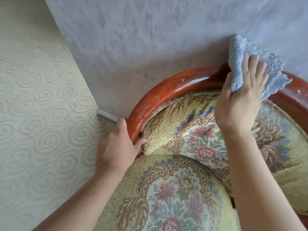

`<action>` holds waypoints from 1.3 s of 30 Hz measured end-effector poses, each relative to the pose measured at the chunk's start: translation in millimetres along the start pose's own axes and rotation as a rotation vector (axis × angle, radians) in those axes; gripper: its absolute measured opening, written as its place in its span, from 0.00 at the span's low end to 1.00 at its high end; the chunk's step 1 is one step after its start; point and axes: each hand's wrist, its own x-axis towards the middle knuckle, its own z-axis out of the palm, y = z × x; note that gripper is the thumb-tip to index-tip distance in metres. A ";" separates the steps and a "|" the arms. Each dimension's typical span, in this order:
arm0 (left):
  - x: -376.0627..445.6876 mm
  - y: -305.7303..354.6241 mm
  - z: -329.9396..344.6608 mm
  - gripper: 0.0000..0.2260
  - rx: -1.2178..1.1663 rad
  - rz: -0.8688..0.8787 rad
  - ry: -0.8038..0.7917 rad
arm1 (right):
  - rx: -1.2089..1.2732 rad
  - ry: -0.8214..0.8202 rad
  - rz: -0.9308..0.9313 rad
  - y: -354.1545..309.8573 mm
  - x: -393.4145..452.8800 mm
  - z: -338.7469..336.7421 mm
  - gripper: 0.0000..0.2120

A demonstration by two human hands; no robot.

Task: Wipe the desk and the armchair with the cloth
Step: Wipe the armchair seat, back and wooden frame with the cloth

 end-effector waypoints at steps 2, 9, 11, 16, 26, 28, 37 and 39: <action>-0.9 -0.4 0.1 0.32 0.014 0.010 0.020 | -0.011 0.029 -0.005 -0.5 -6.0 16.0 0.26; -3.1 1.1 -1.9 0.25 -0.034 0.000 0.011 | -0.017 0.019 -0.144 -4.7 -18.1 37.8 0.28; -4.1 2.2 -2.9 0.23 -0.050 -0.003 0.005 | -0.021 -0.017 -0.180 -8.3 -21.6 40.3 0.30; -5.9 2.1 -3.7 0.22 -0.103 -0.007 0.009 | 0.006 -0.115 -0.223 -27.9 -36.4 48.4 0.33; -3.5 -6.3 3.7 0.23 -0.105 0.007 0.061 | 0.104 -0.348 -0.341 -56.4 -77.6 57.8 0.37; -3.3 -9.7 4.3 0.23 -0.107 -0.003 0.072 | 0.133 -0.392 -0.371 -59.4 -86.0 59.1 0.38; -4.0 -10.5 6.0 0.23 -0.135 0.035 0.084 | 0.164 -0.508 -0.463 -61.8 -108.0 60.1 0.32; -4.5 -12.3 5.8 0.23 -0.124 0.033 0.082 | 0.208 -0.494 -0.428 -64.8 -106.7 55.7 0.29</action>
